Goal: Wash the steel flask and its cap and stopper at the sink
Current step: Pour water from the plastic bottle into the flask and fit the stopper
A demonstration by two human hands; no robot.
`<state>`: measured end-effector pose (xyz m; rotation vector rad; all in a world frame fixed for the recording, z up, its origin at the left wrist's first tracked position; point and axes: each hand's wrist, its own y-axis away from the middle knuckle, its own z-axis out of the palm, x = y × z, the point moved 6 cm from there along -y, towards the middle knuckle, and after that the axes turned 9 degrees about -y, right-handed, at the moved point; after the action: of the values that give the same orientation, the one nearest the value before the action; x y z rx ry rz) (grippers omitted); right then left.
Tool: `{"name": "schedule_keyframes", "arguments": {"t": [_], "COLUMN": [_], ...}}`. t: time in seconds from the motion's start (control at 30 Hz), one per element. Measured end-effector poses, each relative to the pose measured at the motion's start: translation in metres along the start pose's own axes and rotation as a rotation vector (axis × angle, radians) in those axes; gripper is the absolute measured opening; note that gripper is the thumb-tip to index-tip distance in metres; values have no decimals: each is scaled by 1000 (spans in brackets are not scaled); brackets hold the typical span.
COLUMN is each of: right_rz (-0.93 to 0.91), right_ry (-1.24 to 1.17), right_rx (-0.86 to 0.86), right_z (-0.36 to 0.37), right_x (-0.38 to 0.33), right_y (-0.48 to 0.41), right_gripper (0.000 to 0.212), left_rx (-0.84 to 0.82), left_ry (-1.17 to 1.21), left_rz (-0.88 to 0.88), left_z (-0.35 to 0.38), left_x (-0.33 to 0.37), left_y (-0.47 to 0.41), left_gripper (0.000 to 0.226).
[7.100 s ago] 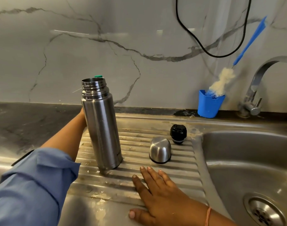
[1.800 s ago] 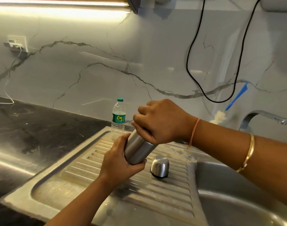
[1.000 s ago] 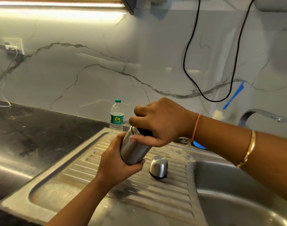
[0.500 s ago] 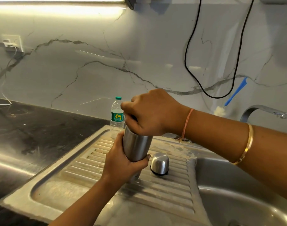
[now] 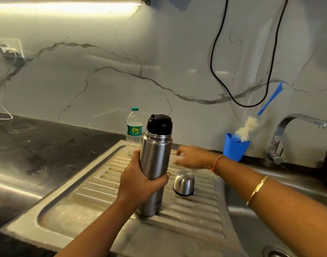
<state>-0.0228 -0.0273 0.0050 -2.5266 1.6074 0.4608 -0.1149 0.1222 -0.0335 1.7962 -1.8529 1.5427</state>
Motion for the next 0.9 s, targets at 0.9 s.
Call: {"name": "schedule_keyframes", "arguments": {"t": [0.9], "right_rz": [-534], "right_ry": [-605], "right_rx": [475], "right_z": [-121], "right_x": [-54], "right_y": [60], "right_gripper": [29], "left_rx": [-42], "left_ry": [39], "left_rz": [-3], "left_z": [-1], "left_x": [-5], "left_y": [-4], "left_gripper": [72]}}
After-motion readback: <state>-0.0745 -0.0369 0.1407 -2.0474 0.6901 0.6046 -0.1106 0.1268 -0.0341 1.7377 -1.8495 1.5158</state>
